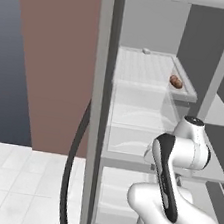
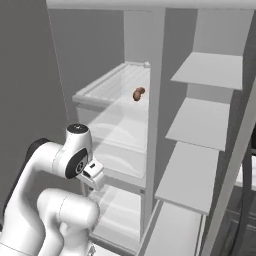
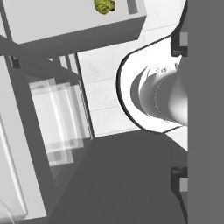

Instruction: Take the broccoli and potato from the fridge shelf and place them in the freezer drawer to begin freezing them.

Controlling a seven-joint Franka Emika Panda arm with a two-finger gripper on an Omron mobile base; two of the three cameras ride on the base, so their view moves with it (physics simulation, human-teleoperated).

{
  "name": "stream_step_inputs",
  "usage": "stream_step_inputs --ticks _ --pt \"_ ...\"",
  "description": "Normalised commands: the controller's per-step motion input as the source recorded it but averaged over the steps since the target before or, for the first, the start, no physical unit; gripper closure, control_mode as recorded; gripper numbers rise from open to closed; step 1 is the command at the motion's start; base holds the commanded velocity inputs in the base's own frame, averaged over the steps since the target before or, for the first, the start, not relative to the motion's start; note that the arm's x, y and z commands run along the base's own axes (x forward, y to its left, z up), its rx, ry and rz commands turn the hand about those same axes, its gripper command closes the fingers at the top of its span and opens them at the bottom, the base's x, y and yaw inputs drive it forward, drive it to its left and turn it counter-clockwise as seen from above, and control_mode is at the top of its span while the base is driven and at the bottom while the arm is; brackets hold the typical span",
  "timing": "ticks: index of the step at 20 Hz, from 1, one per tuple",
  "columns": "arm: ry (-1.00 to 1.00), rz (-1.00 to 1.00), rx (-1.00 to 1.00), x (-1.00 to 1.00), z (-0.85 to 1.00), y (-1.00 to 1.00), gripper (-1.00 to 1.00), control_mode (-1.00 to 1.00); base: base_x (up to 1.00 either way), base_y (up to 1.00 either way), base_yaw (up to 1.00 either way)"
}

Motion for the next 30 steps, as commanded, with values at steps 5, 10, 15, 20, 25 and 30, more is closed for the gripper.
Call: stream_step_inputs --ticks 5,10,15,20,25,30 --pt "0.00 0.00 0.00 0.00 0.00 0.00 -1.00 1.00 0.66 0.19 -0.14" --pt "0.00 0.00 0.00 0.00 0.00 0.00 -1.00 1.00 0.01 0.13 -0.05" --pt "-0.12 0.00 0.00 0.08 0.48 0.00 -1.00 -1.00 -0.02 0.01 0.00" --pt "-0.25 0.00 0.00 0.43 1.00 -0.10 -1.00 -1.00 0.00 0.00 0.00" --pt "-0.31 0.00 0.00 0.33 1.00 -0.22 -1.00 -1.00 0.00 0.00 0.00" --pt "-0.33 0.00 0.00 0.11 0.85 -0.17 -1.00 -1.00 0.00 0.00 0.00"
